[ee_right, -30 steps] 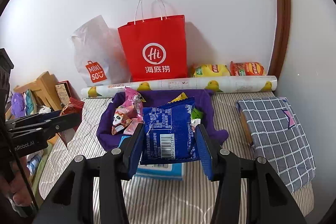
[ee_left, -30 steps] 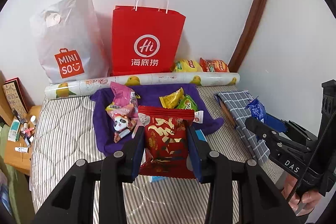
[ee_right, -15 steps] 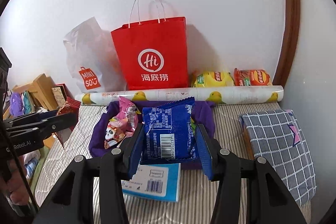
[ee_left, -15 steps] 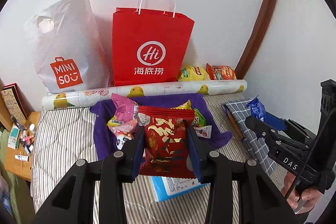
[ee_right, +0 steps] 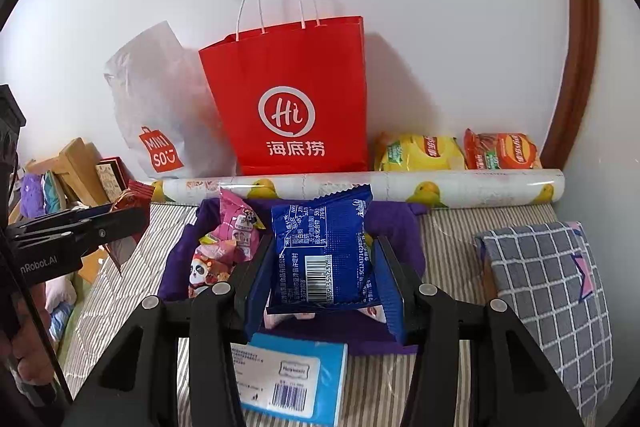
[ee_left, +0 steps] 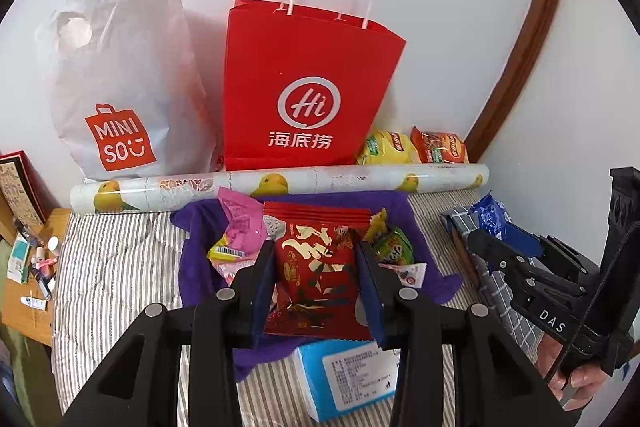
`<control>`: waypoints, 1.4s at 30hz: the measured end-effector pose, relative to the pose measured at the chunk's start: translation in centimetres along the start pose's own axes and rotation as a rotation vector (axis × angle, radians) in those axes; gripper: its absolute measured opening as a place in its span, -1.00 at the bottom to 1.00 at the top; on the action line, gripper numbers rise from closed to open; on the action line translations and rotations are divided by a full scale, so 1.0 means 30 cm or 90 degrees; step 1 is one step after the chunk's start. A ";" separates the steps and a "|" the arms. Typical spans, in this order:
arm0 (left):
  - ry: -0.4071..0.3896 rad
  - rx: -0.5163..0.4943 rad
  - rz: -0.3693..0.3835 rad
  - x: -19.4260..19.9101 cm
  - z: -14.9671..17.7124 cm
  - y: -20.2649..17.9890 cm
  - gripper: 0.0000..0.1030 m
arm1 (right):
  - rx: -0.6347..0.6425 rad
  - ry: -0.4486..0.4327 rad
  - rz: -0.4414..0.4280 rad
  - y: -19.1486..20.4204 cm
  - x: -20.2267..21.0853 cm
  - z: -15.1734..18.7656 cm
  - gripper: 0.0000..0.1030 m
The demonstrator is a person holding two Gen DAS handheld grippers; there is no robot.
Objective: Organize snacks
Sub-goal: 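Carry the blue bag and red gold-print bag over the purple towel with both tools, then lower both bags onto the towel and open both tools to release them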
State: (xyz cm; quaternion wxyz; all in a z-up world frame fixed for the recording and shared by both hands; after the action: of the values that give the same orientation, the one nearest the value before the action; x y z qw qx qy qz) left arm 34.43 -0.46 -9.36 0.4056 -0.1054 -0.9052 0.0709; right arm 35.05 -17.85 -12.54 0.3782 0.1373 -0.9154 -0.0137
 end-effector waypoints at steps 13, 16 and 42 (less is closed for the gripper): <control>0.026 0.030 0.005 -0.129 -0.016 0.066 -0.28 | 0.008 0.038 -0.010 -0.005 -0.160 0.014 -0.07; 0.034 0.033 0.000 -0.161 -0.014 0.077 -0.28 | 0.002 0.058 -0.011 -0.016 -0.211 0.038 -0.07; 0.101 0.048 0.006 -0.417 0.040 0.109 -0.28 | 0.017 0.193 -0.025 -0.029 -0.503 0.221 -0.06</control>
State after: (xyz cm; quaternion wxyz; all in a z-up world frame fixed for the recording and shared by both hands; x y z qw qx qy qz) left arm 42.08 -0.45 -19.87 0.4796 -0.0999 -0.8662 0.0986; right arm 40.85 -15.25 -27.79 0.5102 0.1602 -0.8449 0.0118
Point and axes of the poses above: each gripper's, at about its wrist camera, not at the fingertips, and x roughly against the way its jaws point, y to its left, z to its underside, the point moved 10 cm from there along -x, roughly the way its jaws point, and after that the axes turned 2 degrees about y, right-handed, at the moved point
